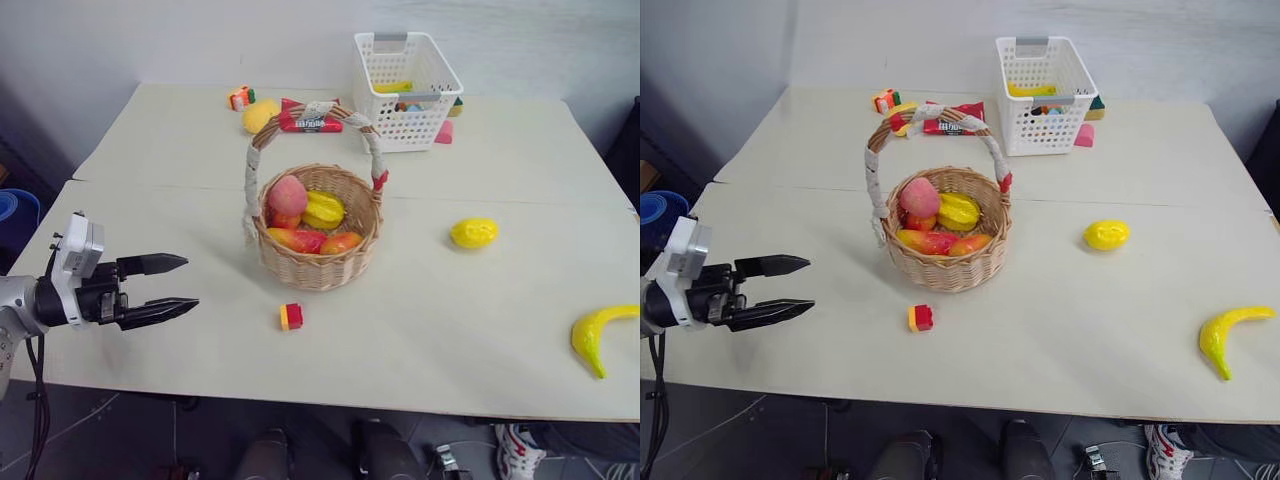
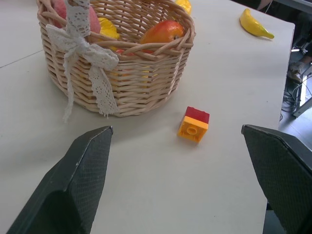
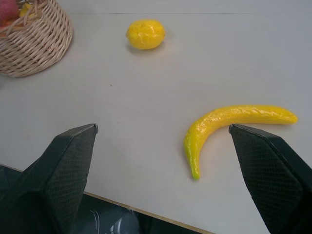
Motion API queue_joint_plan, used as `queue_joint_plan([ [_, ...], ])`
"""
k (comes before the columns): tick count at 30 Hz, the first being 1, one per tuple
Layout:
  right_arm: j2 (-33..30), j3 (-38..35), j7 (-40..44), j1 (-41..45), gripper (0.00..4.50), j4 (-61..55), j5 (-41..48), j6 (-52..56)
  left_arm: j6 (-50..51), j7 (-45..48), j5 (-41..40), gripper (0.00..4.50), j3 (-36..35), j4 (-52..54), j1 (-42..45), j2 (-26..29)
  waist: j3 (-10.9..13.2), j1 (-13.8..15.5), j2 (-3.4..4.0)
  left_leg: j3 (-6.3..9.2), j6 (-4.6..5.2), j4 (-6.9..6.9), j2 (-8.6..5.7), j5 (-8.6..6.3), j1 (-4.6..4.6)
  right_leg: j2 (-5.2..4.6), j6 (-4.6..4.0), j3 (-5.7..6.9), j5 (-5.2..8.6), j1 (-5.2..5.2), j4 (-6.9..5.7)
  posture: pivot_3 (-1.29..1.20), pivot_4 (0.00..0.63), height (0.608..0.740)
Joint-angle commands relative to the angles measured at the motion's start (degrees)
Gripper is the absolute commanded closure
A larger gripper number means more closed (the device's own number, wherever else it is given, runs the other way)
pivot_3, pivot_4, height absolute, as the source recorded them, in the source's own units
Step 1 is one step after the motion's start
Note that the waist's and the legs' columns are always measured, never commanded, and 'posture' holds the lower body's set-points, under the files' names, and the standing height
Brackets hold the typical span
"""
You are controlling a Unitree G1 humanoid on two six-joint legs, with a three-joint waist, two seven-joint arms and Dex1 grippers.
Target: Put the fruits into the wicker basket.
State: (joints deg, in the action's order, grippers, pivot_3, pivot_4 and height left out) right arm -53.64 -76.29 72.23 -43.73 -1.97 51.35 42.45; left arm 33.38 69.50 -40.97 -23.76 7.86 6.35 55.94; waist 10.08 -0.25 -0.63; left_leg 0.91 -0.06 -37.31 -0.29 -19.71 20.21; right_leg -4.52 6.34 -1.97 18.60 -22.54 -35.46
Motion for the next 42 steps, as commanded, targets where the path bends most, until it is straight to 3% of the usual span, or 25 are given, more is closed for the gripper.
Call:
queue_joint_plan([
  [1, 0.98, -0.45, -0.36, 0.65, 0.00, -0.55, -0.43, -0.38, -1.00, -0.53, -0.82, 0.08, -1.32, 1.88, 0.20, -0.73, 0.00, 0.04, 0.00, 0.00, 0.00, 0.00, 0.00, 0.00, 0.00, 0.00, 0.00, 0.00, 0.00, 0.00, 0.00, 0.00, 0.150, 0.740],
  [21, 3.13, 1.36, -3.57, 3.52, 0.00, -2.91, -4.68, -3.06, 0.51, -8.48, 1.01, 0.08, 2.93, 5.23, 2.28, -3.31, -0.01, 0.11, 0.03, -0.01, -0.05, -0.02, -0.02, 0.03, -0.02, 0.02, 0.00, 0.00, 0.00, 0.00, -0.06, 0.00, 0.150, 0.740],
  [27, 4.08, 2.00, -5.03, 4.61, 0.00, -7.83, -2.63, -0.94, 0.40, -9.70, 2.04, 0.08, 7.94, 11.34, 1.27, -4.59, -0.01, 0.18, 0.02, -0.29, -0.11, -0.08, 0.06, 0.03, -0.11, 0.11, 0.01, -0.26, -0.01, -0.11, -0.18, 0.00, 0.150, 0.740],
  [28, 4.59, 2.46, -5.03, 4.64, 0.00, -9.09, -2.77, -1.47, -0.33, -10.17, 3.18, 0.08, 9.59, 11.97, 1.05, -5.21, -0.08, 0.70, -0.12, -0.42, -0.11, -0.06, 0.07, 0.03, -0.12, 0.13, 0.01, -0.39, -0.01, -0.19, -0.23, 0.00, 0.150, 0.740],
  [29, 5.15, 2.92, -4.98, 4.70, 0.00, -10.68, -2.98, -2.28, -0.95, -10.73, 4.19, 0.08, 11.14, 12.51, 0.92, -5.91, -0.04, 1.23, -0.25, -1.87, -0.43, -0.13, 0.67, 0.01, -0.26, 0.48, -0.01, -1.22, 0.00, -1.06, -0.57, 0.00, 0.150, 0.740],
  [30, 5.65, 3.30, -5.14, 4.71, 0.00, -12.67, -2.11, -1.80, -1.46, -11.28, 5.15, 0.08, 12.50, 12.87, 0.81, -6.58, -0.11, 1.27, -0.09, -2.80, -0.50, -0.16, 1.05, -0.12, -0.27, 0.89, -0.03, -1.77, -0.03, -0.95, -0.66, 0.00, 0.150, 0.740],
  [36, 8.71, 9.40, -9.56, 5.10, 0.00, -32.42, 6.02, 1.46, -5.87, -14.04, 11.36, 0.08, 19.28, 11.66, 1.06, -11.04, -0.10, -0.41, -0.12, -2.78, -0.17, -0.26, 1.04, -0.30, -0.09, 1.06, 0.21, -1.64, -0.19, -0.78, -0.58, 0.00, 0.150, 0.740],
  [39, 7.60, 16.33, -17.33, 9.13, 0.00, -41.68, 14.81, 3.05, -11.44, -13.79, 15.88, 0.08, 23.42, 8.46, 1.89, -14.03, -0.10, -0.68, -0.13, -2.75, -0.06, -0.52, 1.04, -0.35, -0.11, 1.04, 0.30, -1.57, -0.26, -0.71, -0.61, 0.00, 0.150, 0.740],
  [42, 6.26, 23.45, -21.85, 12.92, 0.00, -48.79, 15.37, 1.42, -16.23, -12.57, 19.95, 0.08, 27.01, 5.13, 3.45, -15.48, -0.09, -0.53, -0.18, -2.49, -0.01, -0.82, 1.03, -0.38, -0.04, 0.99, 0.31, -1.52, -0.30, -0.78, -0.63, 0.00, 0.150, 0.740],
])
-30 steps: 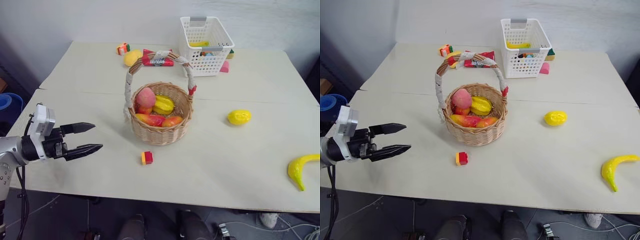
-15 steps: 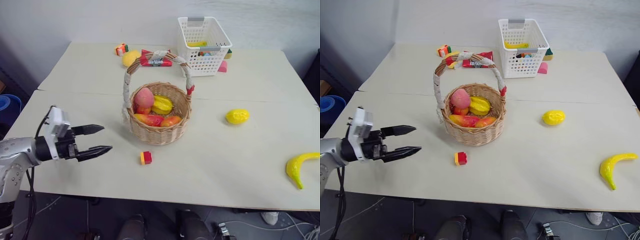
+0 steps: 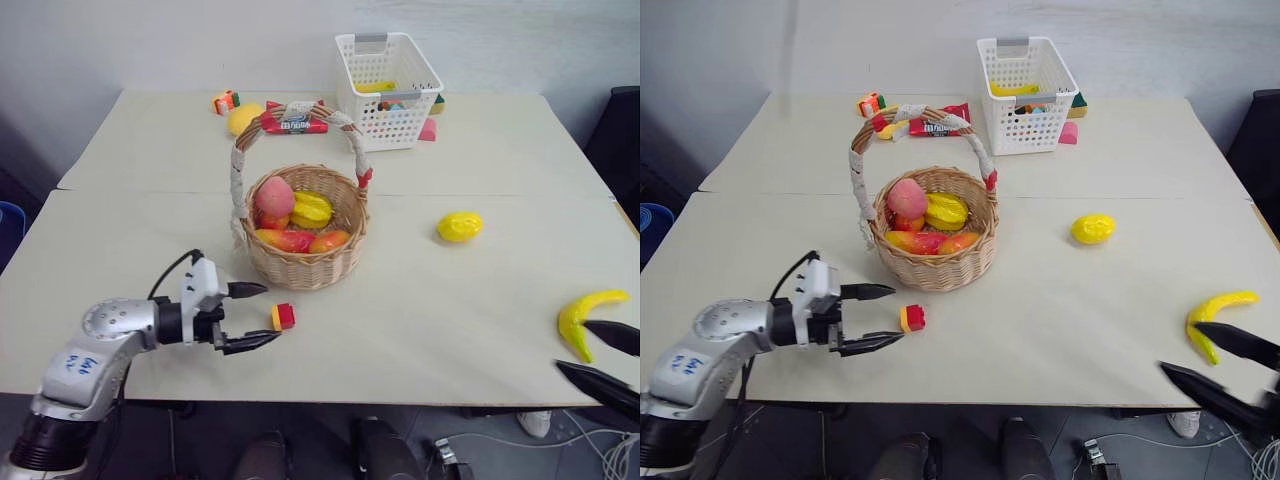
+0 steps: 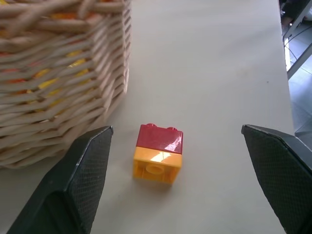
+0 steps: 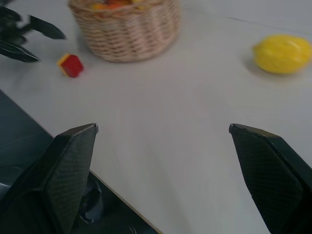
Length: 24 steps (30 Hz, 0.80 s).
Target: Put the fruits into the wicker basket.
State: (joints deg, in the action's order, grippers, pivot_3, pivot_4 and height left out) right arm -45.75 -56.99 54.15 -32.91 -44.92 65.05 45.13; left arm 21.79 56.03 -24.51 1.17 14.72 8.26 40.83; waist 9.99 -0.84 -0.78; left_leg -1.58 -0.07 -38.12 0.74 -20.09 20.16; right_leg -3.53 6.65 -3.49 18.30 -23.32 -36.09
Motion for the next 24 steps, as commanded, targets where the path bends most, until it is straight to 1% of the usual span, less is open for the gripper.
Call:
queue_joint_plan([
  [1, -2.27, 6.17, -4.87, 3.21, 0.00, -7.39, 1.13, -1.75, -5.66, 1.00, 4.71, 0.08, 3.06, -2.94, 2.30, -0.69, -0.01, 0.14, -0.03, 0.05, 0.00, -0.03, 0.00, 0.00, 0.06, -0.01, 0.00, 0.01, 0.00, -0.03, 0.01, 0.00, 0.150, 0.740],
  [6, -7.98, 12.64, -7.09, 9.35, 0.00, -11.41, 7.45, -2.89, -9.68, 2.51, 8.16, 0.08, 6.93, -9.50, 6.89, -3.66, -0.03, 0.86, -0.09, 0.19, 0.04, -0.12, -0.07, 0.00, 0.18, -0.06, 0.00, 0.14, 0.00, -0.04, 0.06, 0.00, 0.150, 0.740],
  [11, -11.94, 16.15, -8.64, 14.03, 0.00, -10.41, 10.54, -3.53, -12.84, 4.41, 10.08, 0.08, 9.75, -14.67, 9.57, -6.52, -0.02, 0.82, -0.12, 0.22, 0.10, -0.19, -0.06, -0.03, 0.24, -0.08, 0.00, 0.20, 0.00, -0.04, 0.08, 0.00, 0.150, 0.740],
  [13, -12.88, 17.77, -9.22, 15.88, 0.00, -9.66, 10.47, -3.71, -14.39, 5.06, 10.80, 0.44, 10.05, -17.08, 10.43, -7.19, -0.03, 0.77, -0.12, 0.22, 0.12, -0.23, -0.05, -0.04, 0.25, -0.07, 0.00, 0.22, 0.00, -0.05, 0.06, 0.00, 0.150, 0.740],
  [15, -13.48, 19.32, -9.87, 17.53, 0.00, -9.32, 10.68, -3.89, -15.37, 4.99, 11.36, 0.89, 9.95, -18.49, 10.96, -7.54, -0.03, 0.71, -0.13, 0.22, 0.12, -0.24, -0.03, -0.04, 0.24, -0.05, 0.00, 0.20, 0.00, -0.05, 0.04, 0.00, 0.150, 0.740],
  [19, -13.94, 23.54, -10.99, 21.73, 0.00, -8.35, 10.65, -4.27, -14.84, 4.29, 10.91, 2.15, 8.44, -18.95, 11.45, -7.48, -0.03, 0.70, -0.14, 0.24, 0.12, -0.31, -0.02, -0.04, 0.25, -0.06, 0.00, 0.20, 0.00, -0.05, -0.01, 0.00, 0.150, 0.740],
  [21, -14.14, 25.85, -11.05, 24.23, 0.00, -7.42, 9.93, -4.31, -14.25, 4.29, 10.63, 2.66, 7.62, -17.60, 10.34, -6.51, -0.03, 0.62, -0.14, 0.25, 0.13, -0.34, -0.01, -0.04, 0.26, -0.07, 0.00, 0.19, 0.00, -0.05, -0.01, 0.00, 0.150, 0.740],
  [22, -14.19, 27.14, -11.09, 25.69, 0.00, -6.79, 9.57, -4.29, -13.97, 4.00, 10.70, 2.98, 7.01, -16.61, 9.32, -5.84, -0.03, 0.62, -0.14, 0.25, 0.13, -0.36, 0.00, -0.05, 0.26, -0.07, 0.00, 0.18, 0.00, -0.06, 0.00, 0.00, 0.150, 0.740],
  [24, -14.12, 29.74, -11.10, 28.52, 0.00, -5.53, 8.73, -4.33, -11.75, 1.84, 10.04, 2.98, 4.38, -13.42, 5.97, -4.51, -0.04, 0.35, -0.14, 0.26, 0.13, -0.35, 0.03, -0.05, 0.27, -0.08, 0.00, 0.14, 0.00, -0.07, 0.00, 0.00, 0.150, 0.740],
])
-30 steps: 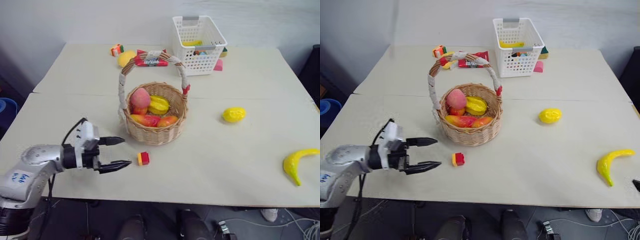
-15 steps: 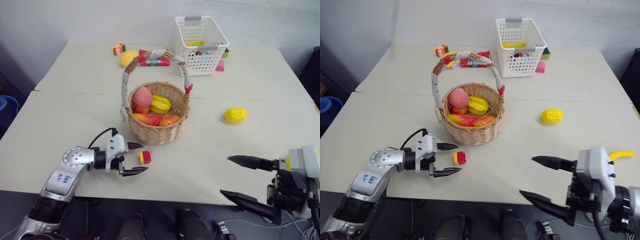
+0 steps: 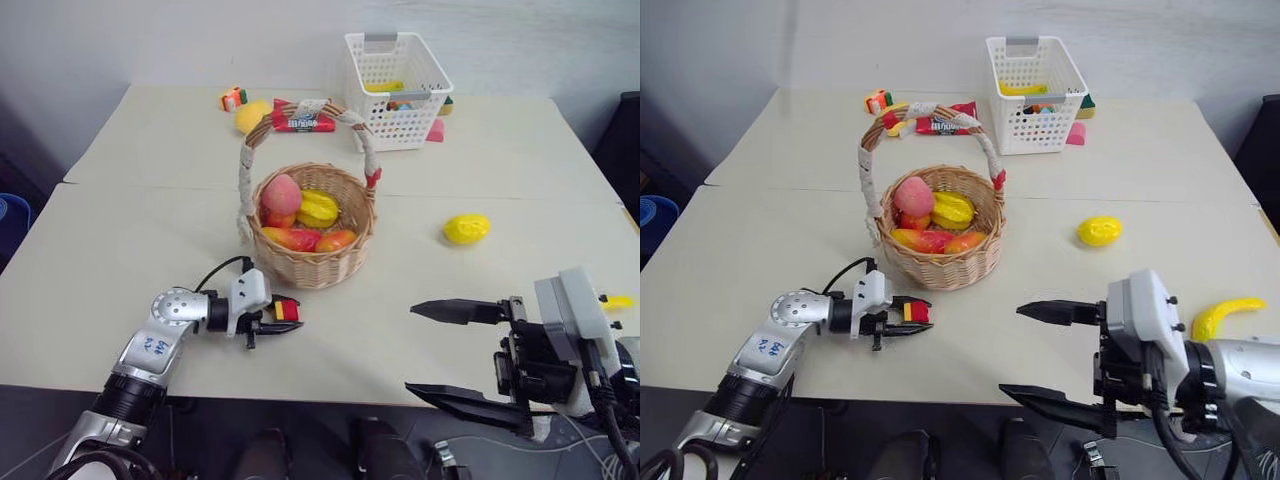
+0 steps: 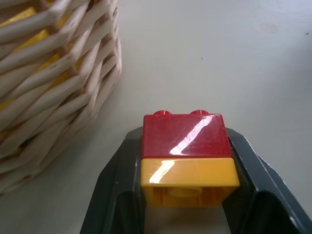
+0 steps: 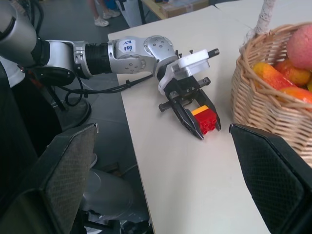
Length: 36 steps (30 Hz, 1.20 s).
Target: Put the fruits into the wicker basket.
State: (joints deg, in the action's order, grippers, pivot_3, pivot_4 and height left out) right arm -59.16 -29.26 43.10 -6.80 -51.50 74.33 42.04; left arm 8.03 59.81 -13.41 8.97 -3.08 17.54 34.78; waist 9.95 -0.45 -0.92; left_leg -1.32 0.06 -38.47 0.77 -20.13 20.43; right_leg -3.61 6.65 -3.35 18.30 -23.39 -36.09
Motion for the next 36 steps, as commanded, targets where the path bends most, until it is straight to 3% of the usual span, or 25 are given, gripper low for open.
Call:
queue_joint_plan([
  [1, -0.59, 3.22, 0.13, 3.54, 0.00, 1.57, -1.15, -1.31, 3.41, -3.85, -1.38, 2.98, -5.51, 6.28, -5.67, 2.18, 0.00, -0.15, 0.00, 0.01, 0.00, 0.02, 0.00, 0.00, 0.00, -0.02, 0.00, -0.01, 0.00, 0.00, 0.01, 0.00, 0.150, 0.740],
  [5, 0.99, 8.57, -0.38, 7.98, 0.00, 3.67, -4.34, -1.98, 13.03, -16.14, -5.42, 2.98, -18.79, 12.96, -14.29, 0.67, 0.00, -0.67, 0.00, 0.06, 0.00, 0.09, 0.06, 0.00, 0.01, -0.05, 0.00, 0.00, 0.00, -0.02, 0.04, 0.00, 0.150, 0.740],
  [8, 2.70, 12.58, -0.95, 11.31, 0.00, 5.75, -7.60, -2.44, 19.64, -27.87, -5.79, 2.98, -29.84, 11.86, -16.13, -1.17, 0.01, -0.83, -0.03, 0.17, -0.01, 0.11, 0.06, 0.01, 0.02, -0.10, -0.01, 0.10, 0.01, 0.00, 0.03, 0.00, 0.150, 0.740],
  [12, 4.81, 16.16, -0.22, 14.98, 0.00, 8.67, -10.82, -2.68, 22.87, -34.30, -4.64, 2.98, -34.22, 8.26, -15.36, -1.96, 0.00, -0.57, -0.05, 0.23, -0.03, 0.09, -0.01, 0.01, 0.05, -0.13, -0.02, 0.19, 0.00, 0.00, 0.02, 0.00, 0.150, 0.740],
  [15, 5.80, 18.45, 0.62, 17.54, 0.00, 11.31, -14.11, -3.24, 22.53, -35.14, -3.37, 1.98, -33.39, 6.99, -15.24, -1.34, -0.04, -0.10, -0.11, 0.23, -0.02, 0.09, -0.10, 0.01, 0.07, -0.24, -0.02, 0.23, 0.00, 0.01, 0.08, 0.00, 0.150, 0.740],
  [21, 6.46, 17.85, 0.52, 18.51, 0.00, 14.58, -18.92, -3.93, 23.42, -32.29, -6.37, 0.10, -36.59, 8.92, -16.10, 1.79, -0.04, 0.22, -0.11, 0.23, -0.06, 0.19, -0.11, 0.03, 0.08, -0.31, -0.03, 0.28, 0.01, -0.03, 0.12, 0.00, 0.150, 0.740],
  [24, 6.60, 15.78, -1.07, 18.71, 0.00, 17.31, -22.10, -4.73, 27.30, -27.44, -13.56, 0.10, -42.29, 13.42, -15.91, 5.53, -0.02, 0.04, -0.16, 0.26, -0.10, 0.23, -0.10, 0.05, 0.14, -0.31, -0.06, 0.32, 0.02, -0.10, 0.12, 0.00, 0.150, 0.740],
  [29, 2.71, 16.87, -3.11, 22.66, 0.00, 29.25, -35.93, -7.85, 41.10, -18.89, -35.94, 0.10, -52.57, 21.33, -10.51, 14.17, -0.02, -0.27, -0.26, 0.59, -0.45, 0.03, -0.11, 0.24, 0.58, -0.45, -0.16, 0.68, -0.01, -0.30, 0.11, 0.00, 0.150, 0.740],
  [32, -0.60, 23.78, -1.19, 26.67, 0.00, 38.87, -50.04, -16.67, 44.95, -12.87, -45.60, 0.10, -51.90, 27.07, -9.90, 18.16, -0.03, -0.37, 0.20, 0.70, -0.43, 0.04, -0.31, 0.25, 0.66, -0.73, -0.19, 1.07, 0.01, -0.29, 0.17, 0.00, 0.150, 0.740],
  [34, -1.11, 30.69, -0.15, 32.43, 0.00, 48.12, -60.28, -23.94, 46.57, -9.48, -51.62, 0.10, -47.62, 31.19, -7.78, 20.21, 0.03, -0.89, 0.28, 0.67, -0.36, 0.11, -0.49, 0.29, 0.68, -0.89, -0.19, 1.24, 0.01, -0.31, 0.20, 0.00, 0.150, 0.740],
  [36, -0.21, 35.86, 1.45, 37.82, 0.00, 56.34, -67.37, -29.35, 45.96, -7.62, -52.73, 0.10, -42.27, 34.18, -5.73, 21.19, 0.07, -1.22, 0.31, 0.67, -0.34, 0.07, -0.58, 0.36, 0.74, -0.91, -0.19, 1.29, 0.01, -0.34, 0.17, 0.00, 0.150, 0.740],
])
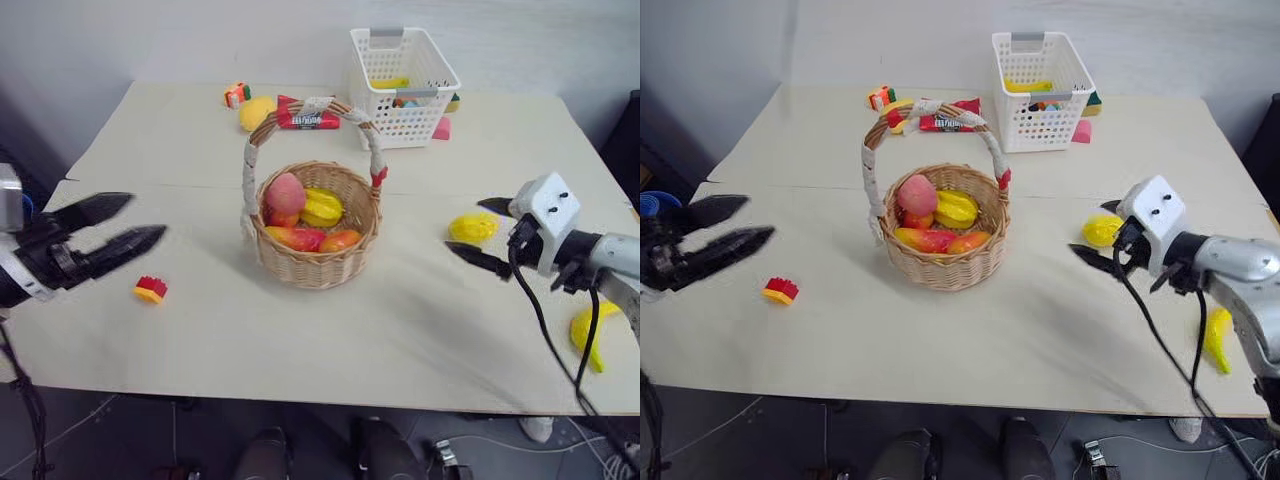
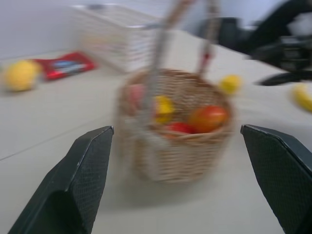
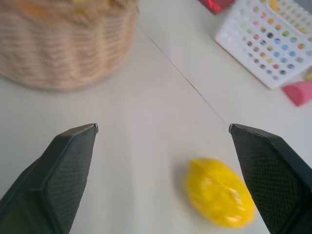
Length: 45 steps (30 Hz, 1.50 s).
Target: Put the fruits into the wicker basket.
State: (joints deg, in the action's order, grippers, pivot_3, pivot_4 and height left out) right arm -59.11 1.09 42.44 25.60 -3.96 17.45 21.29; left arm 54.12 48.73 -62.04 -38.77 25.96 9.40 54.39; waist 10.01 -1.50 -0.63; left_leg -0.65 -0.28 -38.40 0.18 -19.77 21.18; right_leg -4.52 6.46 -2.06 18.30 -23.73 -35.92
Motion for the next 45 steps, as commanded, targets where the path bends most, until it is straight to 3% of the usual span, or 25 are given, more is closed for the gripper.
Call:
queue_joint_plan([
  [1, 0.43, 8.27, 3.78, 8.16, 0.00, 12.98, -13.56, -10.85, -1.13, 3.96, -3.15, 0.10, 9.19, 6.35, 4.19, 1.40, 0.02, -0.23, 0.03, 0.00, 0.01, 0.00, -0.05, 0.05, -0.01, -0.01, 0.00, -0.02, 0.00, 0.00, -0.05, 0.00, 0.150, 0.740],
  [5, 2.76, 14.98, 8.58, 15.50, 0.00, 25.57, -21.70, -18.69, -4.15, 4.74, 0.14, 0.10, 18.74, 6.96, 10.29, -0.16, 0.03, -0.52, 0.04, -0.09, -0.06, 0.04, -0.09, 0.21, -0.08, 0.13, 0.04, 0.09, -0.02, -0.02, -0.14, 0.00, 0.150, 0.740],
  [11, 7.73, 17.74, 9.00, 23.46, 0.00, 40.91, -28.62, -28.28, -8.03, 5.56, 5.27, 0.10, 26.34, 6.61, 13.85, -2.03, 0.04, -1.03, 0.04, -0.21, -0.09, 0.00, -0.05, 0.24, -0.05, 0.23, 0.05, 0.18, -0.03, -0.12, -0.24, 0.00, 0.150, 0.740],
  [22, 13.33, 17.94, 4.31, 31.82, 0.00, 57.50, -36.00, -36.75, -10.48, 4.91, 8.99, 0.10, 30.52, 5.44, 16.47, -4.26, 0.04, -1.57, 0.04, -0.10, -0.08, -0.35, -0.06, 0.23, -0.01, 0.18, 0.06, 0.17, -0.03, -0.05, -0.65, 0.00, 0.150, 0.740],
  [25, 14.04, 18.06, 2.12, 33.13, 0.59, 60.42, -37.86, -38.26, -10.71, 4.79, 9.56, 0.06, 30.87, 5.10, 17.08, -4.66, 0.04, -1.63, 0.04, -0.07, -0.09, -0.36, -0.06, 0.23, 0.01, 0.17, 0.05, 0.16, -0.03, -0.05, -0.65, 0.00, 0.150, 0.740],
  [29, 14.31, 17.62, 0.46, 33.65, 1.92, 61.84, -39.08, -40.47, -10.74, 4.53, 10.07, 0.06, 31.12, 4.60, 18.02, -5.28, 0.04, -1.64, 0.04, -0.05, -0.09, -0.37, -0.07, 0.23, 0.01, 0.16, 0.05, 0.16, -0.03, -0.04, -0.65, 0.00, 0.150, 0.740],
  [32, 14.03, 16.74, 0.15, 33.59, 2.19, 61.22, -38.87, -41.47, -10.83, 4.42, 10.60, 0.06, 31.05, 4.13, 18.19, -5.56, 0.04, -1.67, 0.04, -0.05, -0.09, -0.41, -0.07, 0.23, 0.02, 0.17, 0.06, 0.17, -0.03, -0.04, -0.68, 0.00, 0.150, 0.740],
  [35, 14.60, 11.97, 7.77, 30.97, 2.20, 53.79, -30.69, -35.86, -10.55, 4.40, 10.58, 0.06, 29.16, 2.85, 17.07, -5.14, 0.04, -1.68, 0.04, -0.05, -0.09, -0.42, -0.06, 0.23, 0.02, 0.17, 0.06, 0.17, -0.03, -0.05, -0.72, 0.00, 0.150, 0.740],
  [37, 14.32, 7.12, 18.66, 25.14, 2.20, 36.97, -18.21, -19.95, -9.76, 3.82, 9.72, 0.06, 25.88, 1.02, 15.32, -4.47, 0.04, -1.58, 0.05, 0.00, -0.09, -0.42, -0.03, 0.23, 0.06, 0.18, 0.06, 0.16, -0.03, -0.05, -0.72, 0.00, 0.150, 0.740],
  [39, 12.76, 3.24, 24.47, 19.38, 2.20, 17.65, -5.79, -0.88, -9.19, 3.44, 9.11, 0.06, 22.71, -0.18, 13.25, -3.74, 0.10, -1.56, 0.15, 0.12, -0.13, -0.46, 0.08, 0.19, 0.13, 0.19, 0.06, 0.10, -0.03, -0.06, -0.74, 0.00, 0.150, 0.740],
  [41, 12.41, -0.66, 24.24, 15.76, 2.20, 1.04, 6.08, 14.51, -9.14, 4.00, 9.09, 0.06, 19.43, -0.71, 10.47, -2.50, 0.16, -1.52, 0.25, 0.22, -0.15, -0.48, 0.15, 0.18, 0.19, 0.19, 0.06, 0.15, -0.03, -0.11, -0.78, 0.00, 0.150, 0.740],
  [45, 17.31, -4.75, 16.81, 16.77, 2.20, -13.06, 19.04, 30.73, -8.67, 3.47, 8.43, 0.06, 16.55, -1.08, 8.68, -1.84, 0.18, -1.13, 0.24, 0.32, -0.16, -0.58, 0.13, 0.17, 0.20, 0.13, 0.05, 0.21, -0.02, -0.11, -0.87, 0.00, 0.150, 0.740],
])
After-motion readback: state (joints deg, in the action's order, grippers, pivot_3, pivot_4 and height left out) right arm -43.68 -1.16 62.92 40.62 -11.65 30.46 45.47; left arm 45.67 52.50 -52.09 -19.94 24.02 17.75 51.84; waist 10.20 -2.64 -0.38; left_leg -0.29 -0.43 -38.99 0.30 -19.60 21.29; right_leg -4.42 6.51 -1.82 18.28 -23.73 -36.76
